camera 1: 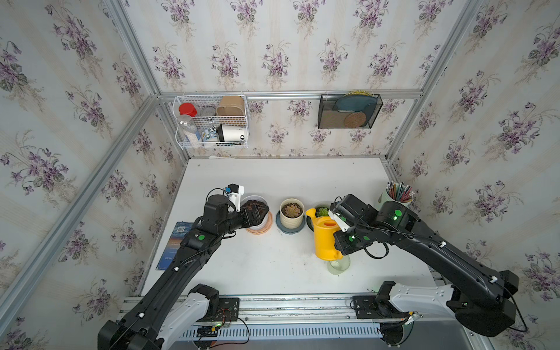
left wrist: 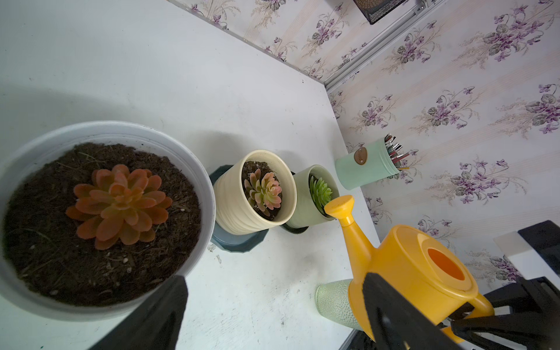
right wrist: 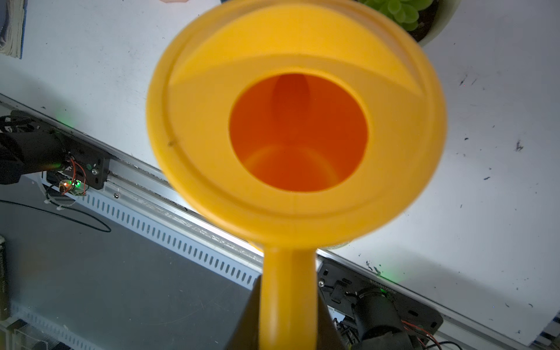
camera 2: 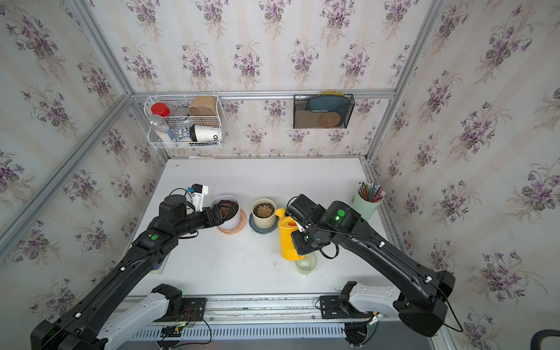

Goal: Water the succulent around the soil edge
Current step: Water the soil of the potted plant with water.

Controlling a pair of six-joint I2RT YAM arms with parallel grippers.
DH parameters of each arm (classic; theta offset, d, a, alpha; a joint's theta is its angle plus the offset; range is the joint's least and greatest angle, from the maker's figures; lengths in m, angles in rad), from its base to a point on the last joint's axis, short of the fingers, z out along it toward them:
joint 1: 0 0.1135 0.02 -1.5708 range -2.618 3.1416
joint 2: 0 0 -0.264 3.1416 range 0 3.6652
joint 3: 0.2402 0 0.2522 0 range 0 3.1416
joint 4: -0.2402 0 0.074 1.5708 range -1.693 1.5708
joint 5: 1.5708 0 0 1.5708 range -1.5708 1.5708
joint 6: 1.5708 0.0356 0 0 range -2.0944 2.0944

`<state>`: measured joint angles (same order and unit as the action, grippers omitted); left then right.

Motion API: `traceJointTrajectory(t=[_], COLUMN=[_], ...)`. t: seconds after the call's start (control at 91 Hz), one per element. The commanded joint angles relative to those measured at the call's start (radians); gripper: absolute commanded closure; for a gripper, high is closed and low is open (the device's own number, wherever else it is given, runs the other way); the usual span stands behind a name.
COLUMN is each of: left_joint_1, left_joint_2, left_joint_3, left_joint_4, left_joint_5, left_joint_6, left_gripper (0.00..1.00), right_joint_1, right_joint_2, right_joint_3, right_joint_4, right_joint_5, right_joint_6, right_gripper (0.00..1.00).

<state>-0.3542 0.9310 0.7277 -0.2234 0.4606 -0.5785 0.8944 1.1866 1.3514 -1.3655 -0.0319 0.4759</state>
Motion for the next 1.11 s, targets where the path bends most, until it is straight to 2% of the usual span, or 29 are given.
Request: traceJointTrajectory(t=[0.0, 0.198, 0.593, 1.099], left_joint_1=[0.000, 0.001, 0.001, 0.000], left_joint_2=[0.000, 0.002, 0.004, -0.006], left_joint_3=[0.004, 0.005, 0.003, -0.004], left_joint_4=[0.016, 0.016, 0.019, 0.016], left_joint_5=[0.003, 0.006, 0.009, 0.006], left_joint_6=[0.014, 0.013, 0.017, 0.020], left_gripper=[0.06, 0.06, 0.06, 0.06], right_joint_1=[-0.010, -0.037, -0.057, -0.058], right_joint_2=[-0.018, -0.056, -0.093, -0.063], right_joint_3=[-0.028, -0.042, -0.060, -0.046], right_joint_4=[-0.006, -0.006, -0.005, 0.006], right_joint_5=[-0.033, -0.002, -0.035, -0.070], right_joint_6=[0.031, 0.063, 0.124, 0.113], right_gripper=[1.00, 1.00, 1.00, 1.00])
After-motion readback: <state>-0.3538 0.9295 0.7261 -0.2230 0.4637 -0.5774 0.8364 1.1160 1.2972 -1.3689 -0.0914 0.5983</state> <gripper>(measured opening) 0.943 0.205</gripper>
